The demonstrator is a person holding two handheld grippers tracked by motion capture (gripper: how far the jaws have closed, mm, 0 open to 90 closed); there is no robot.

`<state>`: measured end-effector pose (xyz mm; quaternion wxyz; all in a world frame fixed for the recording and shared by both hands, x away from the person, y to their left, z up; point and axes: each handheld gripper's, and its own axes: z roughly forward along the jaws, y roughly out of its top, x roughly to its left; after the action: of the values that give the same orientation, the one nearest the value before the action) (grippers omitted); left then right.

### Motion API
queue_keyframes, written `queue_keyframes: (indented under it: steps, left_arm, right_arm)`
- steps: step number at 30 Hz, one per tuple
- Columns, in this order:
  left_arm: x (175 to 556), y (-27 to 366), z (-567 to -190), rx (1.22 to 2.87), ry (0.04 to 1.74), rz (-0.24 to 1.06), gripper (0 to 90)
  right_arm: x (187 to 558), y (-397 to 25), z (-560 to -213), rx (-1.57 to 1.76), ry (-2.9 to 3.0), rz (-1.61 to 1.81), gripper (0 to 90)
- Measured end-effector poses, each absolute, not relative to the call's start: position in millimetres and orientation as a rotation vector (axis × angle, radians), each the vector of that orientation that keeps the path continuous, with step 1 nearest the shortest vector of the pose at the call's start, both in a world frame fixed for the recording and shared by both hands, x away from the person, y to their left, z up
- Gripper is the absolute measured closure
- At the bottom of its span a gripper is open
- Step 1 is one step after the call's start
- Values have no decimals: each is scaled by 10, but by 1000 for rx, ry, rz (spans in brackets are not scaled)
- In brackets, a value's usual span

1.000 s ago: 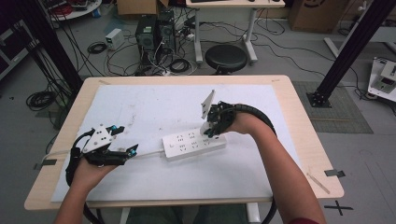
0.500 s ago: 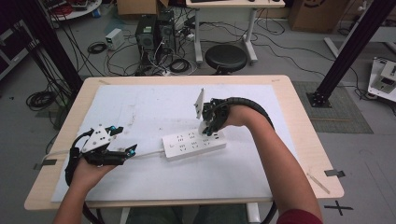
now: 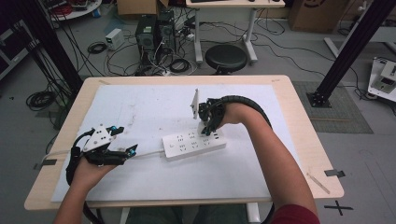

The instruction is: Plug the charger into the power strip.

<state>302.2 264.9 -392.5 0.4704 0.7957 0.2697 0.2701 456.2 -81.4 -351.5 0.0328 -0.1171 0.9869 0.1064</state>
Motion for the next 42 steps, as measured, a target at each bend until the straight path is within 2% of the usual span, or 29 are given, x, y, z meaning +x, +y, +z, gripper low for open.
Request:
queue_keyframes:
  steps: [12,34,36,38,42]
  left_arm:
    - [3028,2622,-3913,1949,659,670,202]
    - [3048,2574,-3912,1959,653,664,201]
    - [3054,2574,-3906,1964,650,668,201]
    - [3059,2575,-3892,1964,645,669,201]
    - [3074,2569,-3868,1958,644,672,201]
  right_arm:
    - [4557,-677,-3646,-377,3061,214,636]
    - [4625,-692,-3690,-338,3088,257,623]
    - [4618,-706,-3667,-303,3071,277,500]
    - [4625,-755,-3596,-228,3079,362,424]
    - [4578,-922,-3444,-79,3035,510,326]
